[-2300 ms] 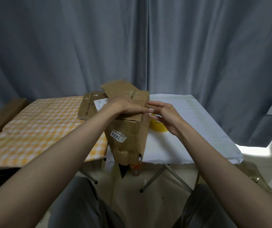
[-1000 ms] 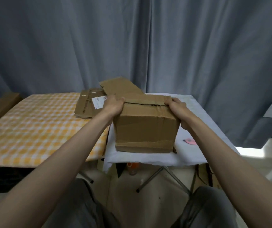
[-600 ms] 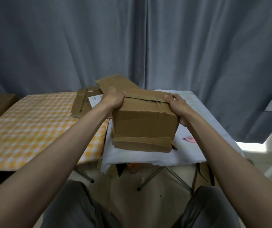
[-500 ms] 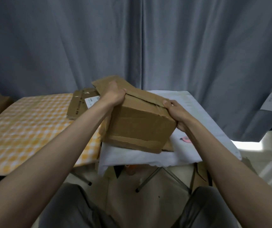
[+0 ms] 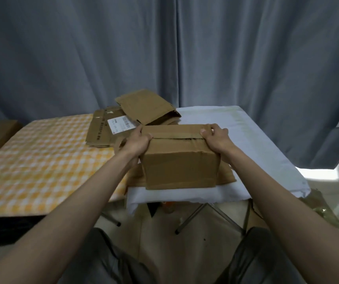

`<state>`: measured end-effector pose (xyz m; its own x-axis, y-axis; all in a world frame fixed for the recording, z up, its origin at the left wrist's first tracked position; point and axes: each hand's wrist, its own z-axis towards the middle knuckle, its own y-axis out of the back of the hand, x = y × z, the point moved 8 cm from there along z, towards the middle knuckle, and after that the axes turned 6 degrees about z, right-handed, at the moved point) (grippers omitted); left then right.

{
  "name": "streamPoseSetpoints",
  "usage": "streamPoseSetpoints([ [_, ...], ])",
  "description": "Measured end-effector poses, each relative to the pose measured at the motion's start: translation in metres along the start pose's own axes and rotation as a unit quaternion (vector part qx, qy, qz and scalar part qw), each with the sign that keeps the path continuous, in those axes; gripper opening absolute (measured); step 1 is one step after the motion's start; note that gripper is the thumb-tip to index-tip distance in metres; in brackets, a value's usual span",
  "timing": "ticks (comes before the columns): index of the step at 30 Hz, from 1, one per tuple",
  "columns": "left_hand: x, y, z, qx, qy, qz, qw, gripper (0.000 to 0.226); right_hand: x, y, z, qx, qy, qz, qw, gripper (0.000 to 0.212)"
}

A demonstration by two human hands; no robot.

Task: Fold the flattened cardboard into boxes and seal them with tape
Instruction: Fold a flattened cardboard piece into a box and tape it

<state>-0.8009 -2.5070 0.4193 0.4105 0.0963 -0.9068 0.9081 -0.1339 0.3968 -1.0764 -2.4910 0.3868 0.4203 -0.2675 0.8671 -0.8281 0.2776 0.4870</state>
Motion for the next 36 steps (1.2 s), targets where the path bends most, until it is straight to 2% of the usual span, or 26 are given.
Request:
streamPoseSetpoints([
  [2, 0.003, -0.007, 0.001, -0.005, -0.005, 0.052, 0.999, 0.058, -0.002, 0.003, -0.004, -0.014, 0.011, -0.024, 1.0, 0.06],
  [4, -0.006, -0.009, 0.002, -0.015, -0.061, 0.181, 0.981, 0.059, 0.001, 0.003, -0.007, -0.021, 0.015, -0.046, 0.999, 0.059],
  [6, -0.027, -0.015, -0.002, -0.04, -0.161, 0.343, 0.925, 0.063, 0.003, 0.002, -0.01, -0.002, 0.005, -0.046, 0.999, 0.059],
  [8, -0.042, -0.038, -0.004, 0.002, -0.249, 0.44, 0.863, 0.06, -0.001, 0.006, -0.012, 0.03, -0.019, 0.012, 0.999, 0.059],
  [10, -0.037, -0.059, -0.002, 0.058, -0.246, 0.504, 0.826, 0.06, -0.009, 0.014, -0.015, 0.083, -0.045, 0.112, 0.989, 0.052],
  [12, -0.031, -0.064, 0.002, 0.076, -0.225, 0.542, 0.806, 0.066, -0.023, 0.028, -0.016, 0.108, -0.067, 0.195, 0.973, 0.04],
  [14, -0.028, -0.063, 0.004, 0.083, -0.214, 0.547, 0.805, 0.067, -0.048, 0.056, -0.009, 0.034, -0.073, 0.209, 0.975, 0.031],
  [16, -0.026, -0.063, 0.005, 0.087, -0.211, 0.554, 0.8, 0.067, -0.076, 0.08, -0.002, -0.065, -0.06, 0.161, 0.983, 0.025],
  [18, -0.026, -0.063, 0.005, 0.087, -0.213, 0.557, 0.798, 0.067, -0.091, 0.081, 0.007, -0.092, -0.032, 0.091, 0.991, 0.03],
  [20, -0.025, -0.063, 0.006, 0.084, -0.214, 0.558, 0.797, 0.067, -0.088, 0.063, 0.023, -0.072, 0.016, 0.016, 0.997, 0.029],
  [22, -0.024, -0.062, 0.007, 0.078, -0.217, 0.559, 0.796, 0.066, -0.072, 0.034, 0.043, -0.017, 0.089, -0.069, 0.994, 0.037],
  [24, -0.023, -0.061, 0.008, 0.072, -0.219, 0.557, 0.798, 0.066, -0.063, 0.001, 0.062, 0.063, 0.135, -0.176, 0.973, 0.044],
  [26, -0.023, -0.062, 0.008, 0.072, -0.224, 0.553, 0.799, 0.066, -0.064, -0.018, 0.075, 0.1, 0.141, -0.249, 0.953, 0.041],
  [31, -0.024, -0.063, 0.011, 0.073, -0.229, 0.555, 0.796, 0.066, -0.066, -0.01, 0.069, 0.04, 0.169, -0.213, 0.961, 0.034],
  [34, -0.025, -0.063, 0.009, 0.074, -0.226, 0.561, 0.793, 0.066, -0.055, 0.032, 0.053, -0.081, 0.173, -0.09, 0.977, 0.041],
  [36, -0.025, -0.064, 0.008, 0.085, -0.218, 0.563, 0.793, 0.066, -0.043, 0.067, 0.038, -0.148, 0.182, -0.005, 0.972, 0.04],
])
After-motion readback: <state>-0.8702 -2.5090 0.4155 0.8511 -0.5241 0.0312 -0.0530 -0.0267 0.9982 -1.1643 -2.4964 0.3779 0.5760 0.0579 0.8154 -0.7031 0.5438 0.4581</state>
